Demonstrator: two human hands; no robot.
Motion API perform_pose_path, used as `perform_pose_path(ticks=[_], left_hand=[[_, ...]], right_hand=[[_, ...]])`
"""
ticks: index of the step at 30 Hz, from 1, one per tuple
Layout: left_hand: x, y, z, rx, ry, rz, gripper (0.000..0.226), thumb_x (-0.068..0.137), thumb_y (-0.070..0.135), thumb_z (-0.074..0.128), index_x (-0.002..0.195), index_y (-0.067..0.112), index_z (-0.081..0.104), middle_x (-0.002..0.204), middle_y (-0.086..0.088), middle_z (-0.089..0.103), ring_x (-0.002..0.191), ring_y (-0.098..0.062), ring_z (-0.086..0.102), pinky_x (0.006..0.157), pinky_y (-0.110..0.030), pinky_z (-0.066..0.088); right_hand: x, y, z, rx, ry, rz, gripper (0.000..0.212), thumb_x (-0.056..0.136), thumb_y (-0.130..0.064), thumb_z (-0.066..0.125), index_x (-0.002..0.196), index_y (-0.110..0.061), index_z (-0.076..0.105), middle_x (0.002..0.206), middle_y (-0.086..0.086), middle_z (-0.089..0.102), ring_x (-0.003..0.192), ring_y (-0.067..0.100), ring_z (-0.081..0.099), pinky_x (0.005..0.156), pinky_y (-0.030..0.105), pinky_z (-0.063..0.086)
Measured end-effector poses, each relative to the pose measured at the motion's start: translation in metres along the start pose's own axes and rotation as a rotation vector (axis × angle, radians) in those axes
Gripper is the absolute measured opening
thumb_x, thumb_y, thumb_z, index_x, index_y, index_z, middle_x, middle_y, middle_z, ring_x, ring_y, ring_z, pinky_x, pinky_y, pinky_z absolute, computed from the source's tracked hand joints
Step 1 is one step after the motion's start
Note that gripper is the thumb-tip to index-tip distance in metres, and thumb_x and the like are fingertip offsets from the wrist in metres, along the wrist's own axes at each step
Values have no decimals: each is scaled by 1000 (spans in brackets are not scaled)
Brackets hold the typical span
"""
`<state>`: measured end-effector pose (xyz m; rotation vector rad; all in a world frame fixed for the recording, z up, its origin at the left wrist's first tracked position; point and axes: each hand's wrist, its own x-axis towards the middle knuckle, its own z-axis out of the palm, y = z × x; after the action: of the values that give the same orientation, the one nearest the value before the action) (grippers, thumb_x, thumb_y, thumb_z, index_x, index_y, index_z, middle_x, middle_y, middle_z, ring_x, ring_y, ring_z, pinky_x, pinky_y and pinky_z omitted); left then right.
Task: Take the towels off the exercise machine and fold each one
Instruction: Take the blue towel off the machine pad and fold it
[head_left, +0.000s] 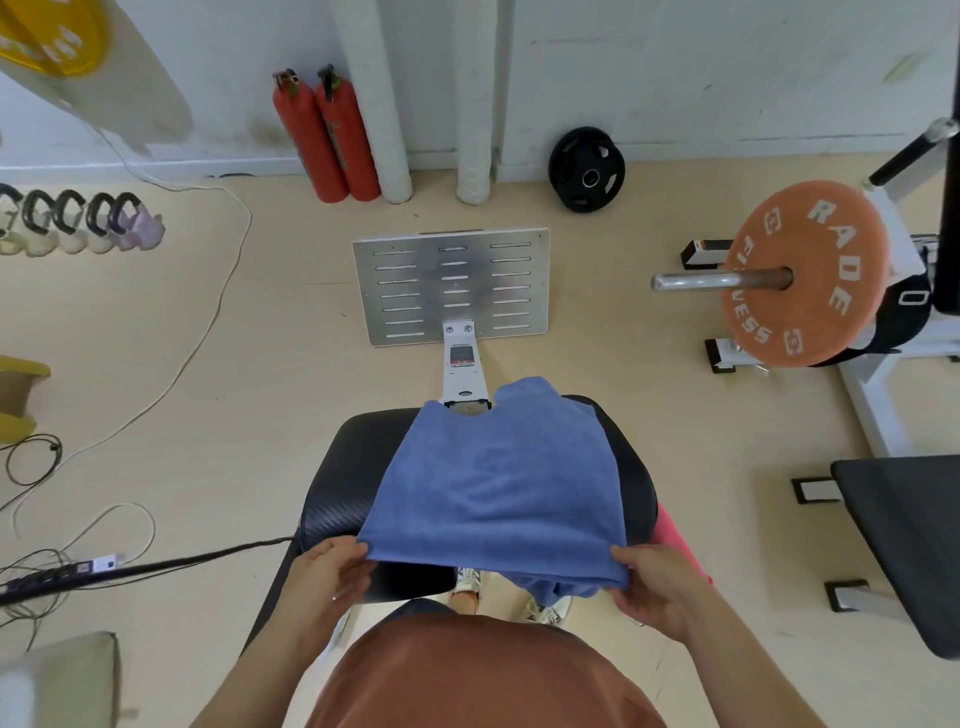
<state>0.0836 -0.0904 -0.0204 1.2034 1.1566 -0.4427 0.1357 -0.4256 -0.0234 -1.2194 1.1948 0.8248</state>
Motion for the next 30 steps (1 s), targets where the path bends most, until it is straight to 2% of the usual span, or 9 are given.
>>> perform_pose_path(ticks=[3, 7, 9, 12, 15, 19, 21, 24, 30], left_hand=[[-6, 13, 19, -99, 55, 123, 19, 90, 0, 54, 75, 10, 53, 78, -10, 59, 67, -19, 58, 67, -28, 48], [-20, 54, 47, 91, 96, 410, 19, 90, -2, 54, 89, 12, 67, 78, -7, 68, 59, -17, 62, 60, -25, 51], [-28, 81, 60, 187, -6, 518, 24, 87, -4, 58, 91, 15, 72, 83, 0, 73, 65, -11, 68, 64, -18, 55], [-35, 125, 84, 370, -189, 635, 43, 79, -14, 61, 91, 26, 72, 84, 10, 75, 79, -4, 70, 80, -18, 55], [-42, 162, 113, 645, -183, 841, 30, 82, 0, 64, 92, 26, 75, 88, 13, 72, 88, -6, 67, 87, -25, 52], [-64, 192, 137, 889, -239, 1200, 21, 85, 5, 62, 91, 21, 75, 91, 14, 60, 89, -6, 57, 80, -17, 44], [-72, 200, 142, 857, -296, 1230, 19, 86, 5, 61, 91, 18, 74, 93, 14, 63, 90, -5, 58, 82, -12, 40], [-77, 202, 147, 722, -366, 1153, 19, 88, 4, 60, 93, 18, 73, 91, 7, 71, 89, -6, 63, 84, -15, 45], [-89, 200, 147, 508, -395, 1102, 24, 81, 3, 70, 82, 27, 72, 77, 9, 72, 73, -3, 65, 74, -17, 50]], right_hand=[[-9, -3, 7, 145, -80, 16, 11, 98, -4, 47, 98, 0, 57, 94, 15, 63, 85, 30, 61, 44, 25, 55], [-20, -18, 19, 225, -9, -200, 2, 90, 1, 60, 91, 2, 59, 95, 16, 64, 86, 26, 63, 56, 28, 60], [-28, -40, 27, 104, 84, -348, 8, 84, -1, 69, 87, 0, 61, 89, 15, 63, 81, 24, 62, 65, 31, 60], [-51, -87, 53, -101, 97, -626, 11, 78, 1, 69, 77, -9, 68, 79, 10, 66, 70, 19, 58, 64, 31, 49], [-79, -125, 84, -252, 6, -848, 24, 78, 7, 58, 78, -12, 72, 76, 5, 67, 72, 17, 59, 66, 30, 49], [-113, -154, 108, -386, -46, -1018, 27, 84, 4, 53, 90, -18, 67, 88, 3, 63, 79, 18, 62, 58, 27, 57], [-125, -159, 113, -407, -37, -1104, 27, 81, 0, 61, 88, -26, 61, 85, -2, 65, 78, 21, 67, 67, 37, 60], [-134, -162, 115, -412, -56, -1181, 26, 80, -4, 69, 88, -25, 56, 74, -4, 71, 69, 19, 68, 74, 39, 58], [-141, -163, 113, -465, -103, -1243, 33, 87, 3, 55, 87, -30, 52, 66, -7, 68, 64, 13, 64, 70, 37, 56]])
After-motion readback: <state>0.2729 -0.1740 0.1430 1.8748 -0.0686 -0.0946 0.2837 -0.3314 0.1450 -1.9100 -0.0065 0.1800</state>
